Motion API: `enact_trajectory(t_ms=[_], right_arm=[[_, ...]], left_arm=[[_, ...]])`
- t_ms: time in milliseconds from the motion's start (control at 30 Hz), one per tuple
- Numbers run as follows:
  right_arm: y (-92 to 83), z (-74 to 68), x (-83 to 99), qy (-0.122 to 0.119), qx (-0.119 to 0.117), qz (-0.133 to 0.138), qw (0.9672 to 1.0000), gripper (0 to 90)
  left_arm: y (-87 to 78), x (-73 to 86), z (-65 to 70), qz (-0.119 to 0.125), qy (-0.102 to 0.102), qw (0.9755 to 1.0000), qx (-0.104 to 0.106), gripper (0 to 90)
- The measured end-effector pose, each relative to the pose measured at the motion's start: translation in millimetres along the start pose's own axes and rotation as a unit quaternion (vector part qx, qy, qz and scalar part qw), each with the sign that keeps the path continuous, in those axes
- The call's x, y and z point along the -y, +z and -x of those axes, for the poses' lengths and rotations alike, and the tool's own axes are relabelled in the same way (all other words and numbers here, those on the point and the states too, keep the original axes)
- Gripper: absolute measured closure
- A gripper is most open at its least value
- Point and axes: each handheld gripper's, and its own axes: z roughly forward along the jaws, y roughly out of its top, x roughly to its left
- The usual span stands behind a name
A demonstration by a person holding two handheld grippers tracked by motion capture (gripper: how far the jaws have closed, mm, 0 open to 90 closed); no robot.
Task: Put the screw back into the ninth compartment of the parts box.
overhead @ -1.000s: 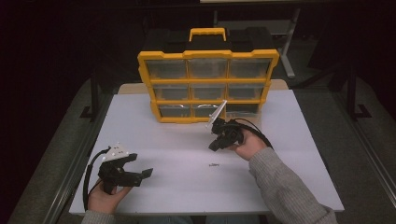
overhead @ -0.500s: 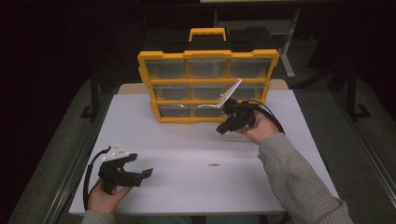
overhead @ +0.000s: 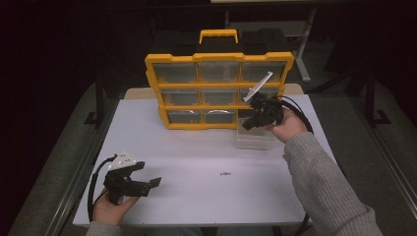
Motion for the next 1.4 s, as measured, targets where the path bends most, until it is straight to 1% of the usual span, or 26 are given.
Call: enact_trajectory(t_ms=[167, 233, 367, 433, 467, 533, 633, 667, 767, 800, 867, 933, 967, 1100, 1133, 1200, 1267, 1300, 1367, 1400], right_arm=[[3.2, 11.6, 8.0, 0.018, 0.012, -0.005, 0.9997, 86.4], [5.7, 15.9, 11.5, 0.024, 0.012, -0.006, 0.9996, 86.4], [15.0, 23.8, 19.6, 0.035, 0.018, -0.015, 0.9991, 86.3], [19.1, 27.7, 24.2, 0.043, 0.017, -0.014, 0.9988, 86.3], [21.1, 29.4, 26.3, 0.046, 0.016, -0.014, 0.9987, 86.2], [25.0, 31.8, 29.9, 0.052, 0.015, -0.017, 0.9984, 86.1], [28.9, 33.5, 33.2, 0.056, 0.013, -0.017, 0.9982, 85.9], [29.5, 33.6, 33.7, 0.057, 0.012, -0.018, 0.9981, 84.9], [31.1, 34.7, 34.9, 0.059, 0.011, -0.016, 0.9981, 82.2], [30.8, 34.5, 34.8, 0.059, 0.013, -0.016, 0.9981, 81.8], [29.5, 33.5, 34.3, 0.059, 0.013, -0.016, 0.998, 81.2], [25.6, 31.1, 32.8, 0.059, 0.012, -0.009, 0.9982, 80.8], [23.2, 29.2, 31.5, 0.059, 0.007, -0.005, 0.9982, 80.4], [10.5, 19.3, 23.3, 0.048, 0.005, 0.011, 0.9988, 79.7], [6.7, 16.4, 21.2, 0.048, 0.002, 0.016, 0.9987, 79.7], [1.0, 11.8, 17.6, 0.043, -0.004, 0.025, 0.9988, 78.8], [-3.6, 5.5, 13.9, 0.035, -0.009, 0.031, 0.9989, 77.9], [-4.3, 4.4, 13.1, 0.024, -0.009, 0.036, 0.999, 77.8], [-5.6, -2.0, 10.6, 0.013, -0.017, 0.044, 0.9988, 77.1], [-6.1, -6.1, 9.4, 0.011, -0.016, 0.04, 0.999, 76.5]], left_arm=[[0.0, 0.0, -0.2, 0.0, 0.0, 1.0, 0.0, 15.6], [0.1, -0.1, -0.3, -0.001, 0.001, 1.0, 0.0, 15.6], [0.3, 0.0, -0.7, -0.001, 0.004, 1.0, 0.0, 15.6], [0.6, 0.2, -0.9, 0.0, 0.003, 1.0, 0.001, 15.6], [0.7, 0.4, -0.7, 0.001, -0.001, 1.0, 0.0, 15.6], [0.9, 0.4, -1.1, -0.001, 0.001, 1.0, 0.0, 15.6], [0.8, 0.0, -1.0, -0.002, 0.004, 1.0, -0.001, 15.7], [1.3, 0.0, -0.2, 0.002, 0.0, 1.0, -0.001, 15.7], [1.2, 0.0, -0.2, 0.001, 0.001, 1.0, 0.0, 15.6], [0.9, 0.1, -0.9, -0.002, 0.005, 1.0, 0.0, 15.7], [1.0, 0.1, -1.0, -0.002, 0.004, 1.0, 0.0, 15.6], [0.8, 0.0, -0.9, -0.002, 0.005, 1.0, 0.0, 15.6], [1.2, 0.0, -0.1, 0.001, 0.0, 1.0, 0.0, 15.6], [1.2, -0.4, 0.3, 0.001, 0.001, 1.0, 0.0, 15.6], [0.6, -0.7, -0.2, -0.003, 0.007, 1.0, 0.0, 15.6], [0.4, -0.9, 0.5, -0.002, 0.004, 1.0, 0.0, 15.7], [0.3, -0.9, 0.8, -0.001, 0.002, 1.0, 0.0, 15.6], [0.1, -0.9, 0.6, -0.002, 0.003, 1.0, 0.0, 15.6], [0.0, -0.7, 0.6, -0.003, 0.002, 1.0, 0.0, 15.6], [0.8, -0.5, 1.3, 0.003, -0.003, 1.0, 0.0, 15.6]])
